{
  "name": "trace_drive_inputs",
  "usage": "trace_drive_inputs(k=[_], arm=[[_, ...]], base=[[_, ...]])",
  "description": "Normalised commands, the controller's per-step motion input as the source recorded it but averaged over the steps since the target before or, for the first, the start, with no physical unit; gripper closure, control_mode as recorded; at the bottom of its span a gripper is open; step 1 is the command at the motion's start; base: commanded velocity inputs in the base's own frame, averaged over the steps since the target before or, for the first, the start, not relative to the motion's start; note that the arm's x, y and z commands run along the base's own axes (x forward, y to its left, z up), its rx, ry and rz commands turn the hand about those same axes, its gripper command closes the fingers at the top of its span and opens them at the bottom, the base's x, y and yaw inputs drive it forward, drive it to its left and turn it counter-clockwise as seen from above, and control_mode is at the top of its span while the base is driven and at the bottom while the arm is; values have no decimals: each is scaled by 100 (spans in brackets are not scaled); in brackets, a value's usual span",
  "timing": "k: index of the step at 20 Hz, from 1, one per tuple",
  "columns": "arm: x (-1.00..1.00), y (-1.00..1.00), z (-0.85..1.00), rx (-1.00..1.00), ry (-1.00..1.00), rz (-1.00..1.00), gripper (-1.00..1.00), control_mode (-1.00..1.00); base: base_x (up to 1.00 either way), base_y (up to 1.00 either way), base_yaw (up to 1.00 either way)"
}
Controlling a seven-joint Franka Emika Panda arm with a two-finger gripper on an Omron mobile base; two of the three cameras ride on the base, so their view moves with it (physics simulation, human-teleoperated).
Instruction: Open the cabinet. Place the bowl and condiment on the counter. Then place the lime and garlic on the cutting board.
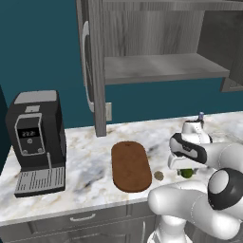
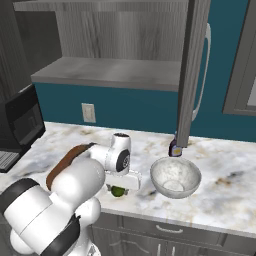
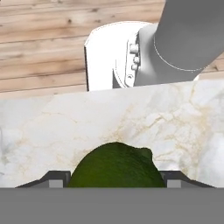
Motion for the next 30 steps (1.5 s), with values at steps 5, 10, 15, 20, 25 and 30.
trace_drive_inputs(k=[5, 10, 15, 20, 25, 30], arm=[[-8, 18, 58, 0, 1, 0, 100, -100], [0, 50, 74, 0, 6, 0, 100, -100], [9, 65, 43, 0, 1, 0, 100, -100], [47, 41, 15, 0, 0, 3, 100, -100], [66, 35, 7, 0, 0, 5, 100, -100], [52, 37, 0, 0, 0, 5, 100, -100]], base=[[0, 0, 0], [0, 0, 0], [0, 0, 0], [0, 0, 0], [0, 0, 0], [0, 0, 0]])
